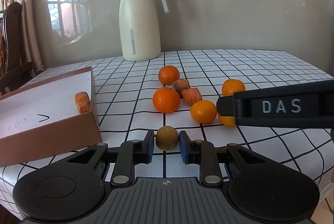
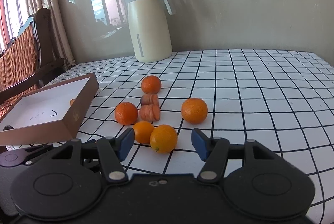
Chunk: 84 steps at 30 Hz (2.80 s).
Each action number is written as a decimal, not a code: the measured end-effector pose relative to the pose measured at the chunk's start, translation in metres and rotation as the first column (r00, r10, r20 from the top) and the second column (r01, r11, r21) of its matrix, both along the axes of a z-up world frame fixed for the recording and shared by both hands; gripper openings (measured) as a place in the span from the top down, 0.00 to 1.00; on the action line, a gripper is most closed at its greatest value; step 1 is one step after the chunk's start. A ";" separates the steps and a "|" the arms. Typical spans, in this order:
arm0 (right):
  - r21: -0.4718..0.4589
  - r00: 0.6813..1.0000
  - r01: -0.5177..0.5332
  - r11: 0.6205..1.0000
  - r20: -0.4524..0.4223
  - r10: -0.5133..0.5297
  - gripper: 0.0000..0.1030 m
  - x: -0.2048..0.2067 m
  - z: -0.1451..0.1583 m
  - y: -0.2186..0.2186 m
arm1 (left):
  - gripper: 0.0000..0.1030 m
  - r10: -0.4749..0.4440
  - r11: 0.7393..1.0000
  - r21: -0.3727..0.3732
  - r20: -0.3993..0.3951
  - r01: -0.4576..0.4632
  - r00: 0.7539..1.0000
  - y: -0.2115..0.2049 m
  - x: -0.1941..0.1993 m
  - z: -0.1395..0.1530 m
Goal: Organize fruits
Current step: 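Close the right tool on a small orange while the left tool holds the kiwi, then carry the kiwi and orange over the white box with both tools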
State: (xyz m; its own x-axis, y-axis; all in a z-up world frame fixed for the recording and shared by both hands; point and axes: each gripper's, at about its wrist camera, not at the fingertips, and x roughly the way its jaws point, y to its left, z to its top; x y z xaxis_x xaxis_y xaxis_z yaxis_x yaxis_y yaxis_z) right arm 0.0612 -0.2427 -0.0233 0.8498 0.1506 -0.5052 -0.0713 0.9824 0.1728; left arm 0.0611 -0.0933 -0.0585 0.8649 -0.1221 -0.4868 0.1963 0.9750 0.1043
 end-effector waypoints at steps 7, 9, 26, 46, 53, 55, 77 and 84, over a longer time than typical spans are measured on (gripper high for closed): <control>-0.002 1.000 -0.013 1.000 -0.013 0.013 0.64 0.005 -0.003 0.005 | 0.75 -0.011 1.000 0.025 0.012 0.011 1.000 -0.002 -0.002 -0.001; -0.009 1.000 -0.015 1.000 -0.012 0.015 0.65 0.007 -0.003 0.007 | 0.75 -0.011 1.000 0.026 0.013 0.011 1.000 -0.001 -0.002 -0.001; -0.002 0.998 0.009 1.000 -0.060 -0.009 0.75 0.007 -0.007 -0.004 | 0.75 -0.008 1.000 0.021 0.010 0.007 1.000 0.001 0.000 0.000; 0.021 0.996 -0.042 0.999 -0.083 0.044 0.76 0.015 -0.012 0.005 | 0.75 -0.001 1.000 0.009 0.009 0.001 1.000 -0.003 0.005 0.000; 0.017 0.998 -0.045 0.999 -0.036 0.046 0.77 0.008 -0.004 0.005 | 0.75 -0.004 1.000 0.001 0.024 0.004 1.000 -0.004 0.003 0.000; 0.025 0.999 -0.039 0.999 -0.031 0.039 0.77 0.007 -0.003 0.003 | 0.75 -0.005 1.000 -0.001 0.045 0.005 0.999 -0.003 0.000 0.004; 0.012 0.988 -0.140 0.990 0.069 0.139 0.76 -0.013 0.022 0.033 | 0.75 0.073 0.995 -0.075 0.080 -0.067 0.994 0.061 -0.020 0.036; 0.022 0.978 -0.187 0.982 0.098 0.184 0.76 -0.010 0.026 0.051 | 0.75 0.123 0.989 -0.095 0.102 -0.113 0.987 0.089 -0.026 0.044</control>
State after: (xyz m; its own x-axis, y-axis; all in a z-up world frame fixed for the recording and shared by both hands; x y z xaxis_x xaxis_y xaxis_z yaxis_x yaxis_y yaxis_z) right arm 0.0514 -0.1913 0.0031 0.8494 0.3241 -0.4165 -0.2691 0.9449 0.1864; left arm 0.0350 -0.0040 -0.0143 0.9225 -0.0550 -0.3820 0.0720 0.9969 0.0302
